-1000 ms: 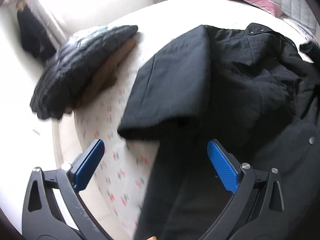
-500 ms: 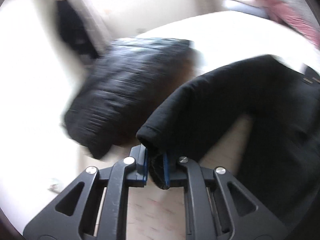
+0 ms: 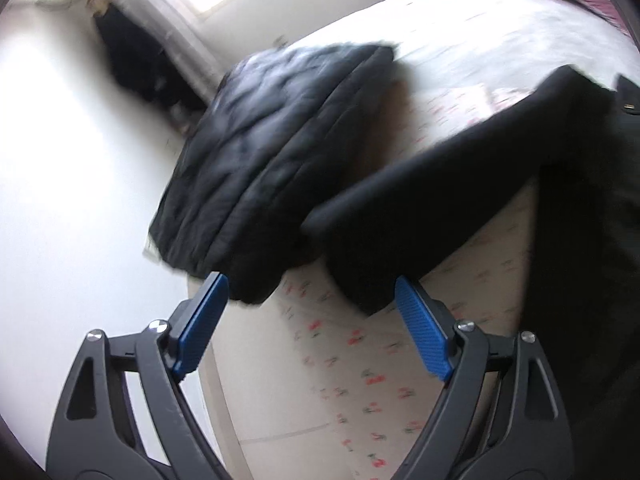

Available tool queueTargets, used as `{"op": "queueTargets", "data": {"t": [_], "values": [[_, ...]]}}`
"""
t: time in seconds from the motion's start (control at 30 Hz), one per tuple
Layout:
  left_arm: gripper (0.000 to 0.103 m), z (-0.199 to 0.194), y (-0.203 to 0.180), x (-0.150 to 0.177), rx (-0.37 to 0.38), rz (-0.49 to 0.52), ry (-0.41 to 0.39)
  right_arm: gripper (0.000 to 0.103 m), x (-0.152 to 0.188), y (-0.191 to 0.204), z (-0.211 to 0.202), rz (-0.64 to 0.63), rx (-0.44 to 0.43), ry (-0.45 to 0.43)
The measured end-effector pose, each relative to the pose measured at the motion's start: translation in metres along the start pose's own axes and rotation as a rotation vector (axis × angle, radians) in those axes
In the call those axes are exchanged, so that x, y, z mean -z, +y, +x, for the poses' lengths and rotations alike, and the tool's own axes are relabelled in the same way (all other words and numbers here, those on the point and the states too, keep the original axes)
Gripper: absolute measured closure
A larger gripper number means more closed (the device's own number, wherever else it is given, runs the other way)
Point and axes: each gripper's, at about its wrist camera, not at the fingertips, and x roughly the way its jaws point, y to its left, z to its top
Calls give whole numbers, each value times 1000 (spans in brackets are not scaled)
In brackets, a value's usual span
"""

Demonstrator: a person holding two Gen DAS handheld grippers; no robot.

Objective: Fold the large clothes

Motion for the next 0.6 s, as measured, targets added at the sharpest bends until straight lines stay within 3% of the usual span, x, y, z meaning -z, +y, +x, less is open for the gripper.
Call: {"op": "queueTargets", "data": {"t": [0.07,0.13,0.3,0.43,0.6], "values": [[15,-25,-17,-15,16,40,-61,24,-7,7,-18,-9,-85,-23],[3,-45,-38,-32,42,80,-120,19,-12,22,-32,-35,-176,-28],[1,-57,-110,-77,83,255,-224,17,-27,85,-23,-153,-402,64],[1,-36,-170,-117,112,355,-219,17,-38,138,13,-190,-482,136],[1,-2,-215,-163,220,312,-151,17,-60,197,75,-181,-583,246]]}}
